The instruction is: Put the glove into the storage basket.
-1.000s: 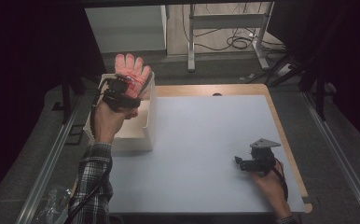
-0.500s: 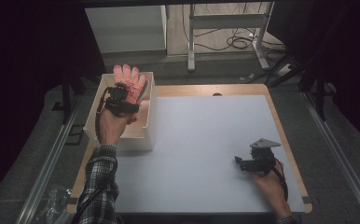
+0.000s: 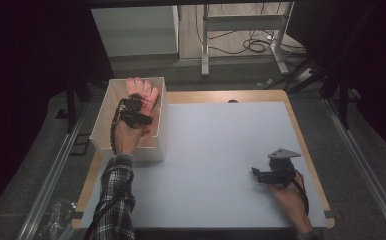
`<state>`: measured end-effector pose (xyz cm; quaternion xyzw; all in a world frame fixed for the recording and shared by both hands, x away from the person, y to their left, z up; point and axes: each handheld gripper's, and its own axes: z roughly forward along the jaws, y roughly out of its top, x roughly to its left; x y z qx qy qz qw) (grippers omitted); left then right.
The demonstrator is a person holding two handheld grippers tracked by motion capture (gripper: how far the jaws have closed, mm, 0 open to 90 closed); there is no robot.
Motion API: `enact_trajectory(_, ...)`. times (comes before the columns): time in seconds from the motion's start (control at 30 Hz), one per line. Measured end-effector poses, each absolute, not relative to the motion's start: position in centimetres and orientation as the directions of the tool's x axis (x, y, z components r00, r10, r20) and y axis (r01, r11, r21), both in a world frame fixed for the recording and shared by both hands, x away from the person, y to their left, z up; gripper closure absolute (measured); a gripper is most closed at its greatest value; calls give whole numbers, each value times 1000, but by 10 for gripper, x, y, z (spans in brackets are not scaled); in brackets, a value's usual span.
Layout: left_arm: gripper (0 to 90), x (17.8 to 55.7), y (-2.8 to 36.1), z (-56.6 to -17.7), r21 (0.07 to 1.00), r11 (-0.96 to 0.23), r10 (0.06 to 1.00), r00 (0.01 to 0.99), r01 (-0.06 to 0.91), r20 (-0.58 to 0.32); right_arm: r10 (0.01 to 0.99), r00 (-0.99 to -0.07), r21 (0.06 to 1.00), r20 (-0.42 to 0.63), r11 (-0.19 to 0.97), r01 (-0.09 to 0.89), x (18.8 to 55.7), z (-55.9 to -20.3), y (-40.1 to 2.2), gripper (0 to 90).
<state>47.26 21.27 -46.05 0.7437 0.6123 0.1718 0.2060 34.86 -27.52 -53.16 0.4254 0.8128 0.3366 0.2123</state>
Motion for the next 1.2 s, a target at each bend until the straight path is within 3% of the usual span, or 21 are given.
enact_trajectory(0.57, 342, 492, 203, -480, 359, -165, 984, 178, 919, -3, 835, -548, 728, -59, 411, 548, 349, -532, -275, 148)
enact_trajectory(0.87, 157, 499, 203, -490, 295, -179, 983, 184, 939, 8, 834, -548, 728, -59, 412, 548, 349, -532, -275, 148)
enact_trajectory(1.0, 51, 498, 205, -487, 312, -164, 984, 176, 936, -10, 834, -548, 728, -59, 412, 548, 349, -532, -275, 148)
enact_trajectory(1.2, 21, 494, 206, -479, 335, -161, 985, 172, 928, -4, 834, -548, 728, -59, 412, 548, 349, -532, -275, 148)
